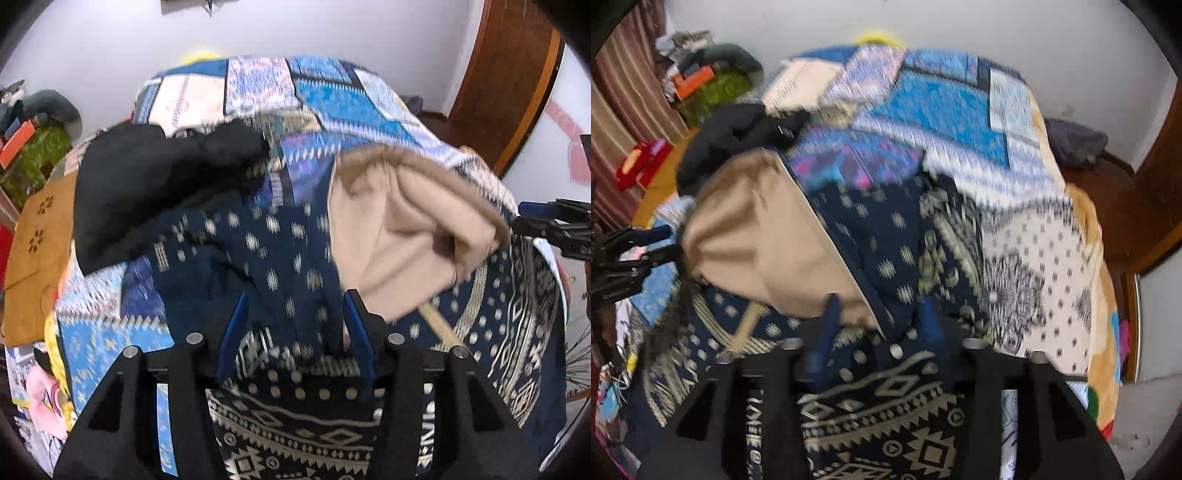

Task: Fold large clothes
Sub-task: 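Grasp the hoodie side edge with the right gripper and fold it toward the left gripper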

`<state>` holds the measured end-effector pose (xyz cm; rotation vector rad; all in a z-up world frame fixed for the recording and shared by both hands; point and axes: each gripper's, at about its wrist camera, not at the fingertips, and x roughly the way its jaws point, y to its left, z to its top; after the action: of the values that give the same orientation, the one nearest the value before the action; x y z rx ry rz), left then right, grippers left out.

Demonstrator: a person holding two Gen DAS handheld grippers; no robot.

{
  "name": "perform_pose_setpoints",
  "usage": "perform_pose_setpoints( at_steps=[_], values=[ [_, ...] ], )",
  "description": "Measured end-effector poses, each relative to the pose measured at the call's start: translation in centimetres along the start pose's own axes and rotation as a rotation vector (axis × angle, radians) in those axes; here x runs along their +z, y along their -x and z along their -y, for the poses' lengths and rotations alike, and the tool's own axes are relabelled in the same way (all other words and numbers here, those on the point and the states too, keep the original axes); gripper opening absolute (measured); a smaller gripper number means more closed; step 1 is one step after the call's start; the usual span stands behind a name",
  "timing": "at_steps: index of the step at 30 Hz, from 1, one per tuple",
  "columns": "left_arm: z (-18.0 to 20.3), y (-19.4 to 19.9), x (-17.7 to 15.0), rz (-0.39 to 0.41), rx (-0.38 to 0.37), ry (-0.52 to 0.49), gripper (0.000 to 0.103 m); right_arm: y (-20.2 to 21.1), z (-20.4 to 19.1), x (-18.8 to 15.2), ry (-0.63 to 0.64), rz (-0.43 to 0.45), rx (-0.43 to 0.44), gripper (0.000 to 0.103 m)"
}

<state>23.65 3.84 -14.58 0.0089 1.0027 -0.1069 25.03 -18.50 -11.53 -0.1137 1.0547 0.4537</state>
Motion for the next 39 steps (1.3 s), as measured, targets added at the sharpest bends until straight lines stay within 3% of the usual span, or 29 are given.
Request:
perform_pose_setpoints(
  at_steps=[6, 16, 17, 18, 19, 20, 22, 23, 31, 37, 39],
  values=[
    [0.1, -1.0, 3.4, 0.018, -0.033, 0.018, 0.052, -1.0, -1.9, 3.2, 0.000, 0.036, 0.063, 0.059],
    [-0.7, -6.9, 5.6, -0.043, -0.183, 0.121, 0.051, -8.7, -3.3, 5.0, -0.025, -0.088, 0.136, 0.058],
    [-0.8, -7.3, 5.6, -0.048, -0.206, 0.132, 0.042, -9.0, -3.1, 4.9, -0.038, -0.090, 0.152, 0.059],
    [-0.7, -7.4, 5.5, -0.052, -0.221, 0.137, 0.025, -9.2, -2.9, 4.9, -0.054, -0.088, 0.171, 0.058],
    [-0.7, -7.8, 5.5, -0.063, -0.240, 0.143, 0.018, -9.1, -2.6, 4.9, -0.070, -0.076, 0.189, 0.055],
    [-0.6, -7.7, 5.3, -0.063, -0.245, 0.146, 0.012, -8.8, -2.5, 4.9, -0.080, -0.064, 0.206, 0.048],
    [-0.5, -7.4, 5.1, -0.046, -0.254, 0.149, 0.010, -8.2, -2.4, 4.8, -0.090, -0.066, 0.245, 0.015],
    [-0.3, -6.7, 4.9, -0.034, -0.268, 0.146, 0.009, -7.6, -2.4, 4.7, -0.093, -0.067, 0.265, 0.011],
    [2.0, 1.0, 2.6, 0.062, -0.336, 0.018, 0.008, 0.3, -4.0, 2.1, 0.047, 0.013, 0.277, 0.008],
    [4.2, 3.4, -1.4, 0.023, -0.277, -0.081, 0.009, 4.1, -4.5, -2.0, 0.097, 0.003, 0.202, 0.008],
    [4.8, 3.0, -2.9, -0.024, -0.224, -0.114, 0.023, 4.2, -4.5, -3.1, 0.098, -0.035, 0.194, 0.011]
  ],
)
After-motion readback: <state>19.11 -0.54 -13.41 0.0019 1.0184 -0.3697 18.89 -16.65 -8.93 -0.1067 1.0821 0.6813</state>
